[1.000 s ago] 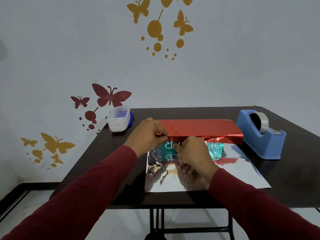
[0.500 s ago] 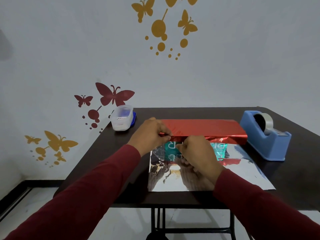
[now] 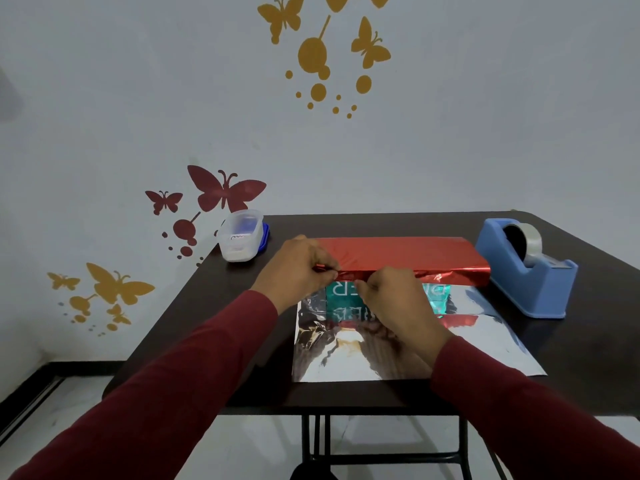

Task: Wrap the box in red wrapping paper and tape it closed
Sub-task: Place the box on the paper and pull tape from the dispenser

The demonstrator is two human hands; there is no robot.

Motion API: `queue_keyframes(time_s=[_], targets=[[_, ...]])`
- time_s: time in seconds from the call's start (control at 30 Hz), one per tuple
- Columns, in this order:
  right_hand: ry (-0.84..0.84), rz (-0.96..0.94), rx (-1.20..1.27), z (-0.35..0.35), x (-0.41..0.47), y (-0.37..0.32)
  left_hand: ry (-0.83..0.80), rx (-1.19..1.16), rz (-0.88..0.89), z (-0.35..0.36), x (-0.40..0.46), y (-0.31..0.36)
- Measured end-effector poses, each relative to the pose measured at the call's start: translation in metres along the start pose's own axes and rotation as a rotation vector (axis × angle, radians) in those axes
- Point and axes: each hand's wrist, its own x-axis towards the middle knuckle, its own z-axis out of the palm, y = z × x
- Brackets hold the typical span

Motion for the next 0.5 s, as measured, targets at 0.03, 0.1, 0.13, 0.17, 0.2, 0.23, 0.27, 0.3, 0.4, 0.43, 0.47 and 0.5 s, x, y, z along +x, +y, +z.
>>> queue_keyframes(time_s=[0.03,0.1,0.13,0.17,0.2,0.23,0.27,0.3,0.4,0.43,0.47,0.5], targets=[[-0.037,0.009,-0.003,0.002,-0.003,0.002,0.001,-0.009,-0.003,0.0,0.0,0.0],[-0.074,0.016,-0.014,0.003,-0.004,0.004,0.0,-0.013,-0.008,0.0,0.0,0.0],[-0.062,0.005,-0.023,0.001,-0.002,0.003,0.0,-0.009,-0.013,0.001,0.0,0.0],[-0.042,-0.015,-0.031,-0.001,0.002,0.0,-0.002,-0.003,-0.017,0.001,0.001,0.0],[-0.017,-0.032,-0.035,-0.004,0.005,-0.003,-0.004,0.002,-0.018,0.002,0.001,-0.001],[0.001,-0.045,-0.032,-0.005,0.007,-0.005,-0.003,0.006,-0.014,0.002,0.002,-0.002],[0.001,-0.049,-0.023,-0.004,0.008,-0.006,0.0,0.008,-0.013,0.003,0.002,-0.002],[-0.013,-0.045,-0.002,-0.002,0.007,-0.006,0.002,0.008,-0.014,0.003,0.002,-0.001],[-0.083,-0.021,0.034,0.006,-0.001,-0.001,0.002,0.005,-0.017,0.003,0.002,-0.002],[-0.091,-0.027,0.007,0.006,-0.001,-0.001,0.005,0.003,-0.014,0.004,0.002,-0.001],[-0.081,-0.036,-0.004,0.005,0.001,-0.001,0.01,0.002,-0.011,0.004,0.002,-0.001],[-0.059,-0.047,0.006,0.004,0.004,-0.002,0.016,0.001,-0.009,0.004,0.002,-0.001]])
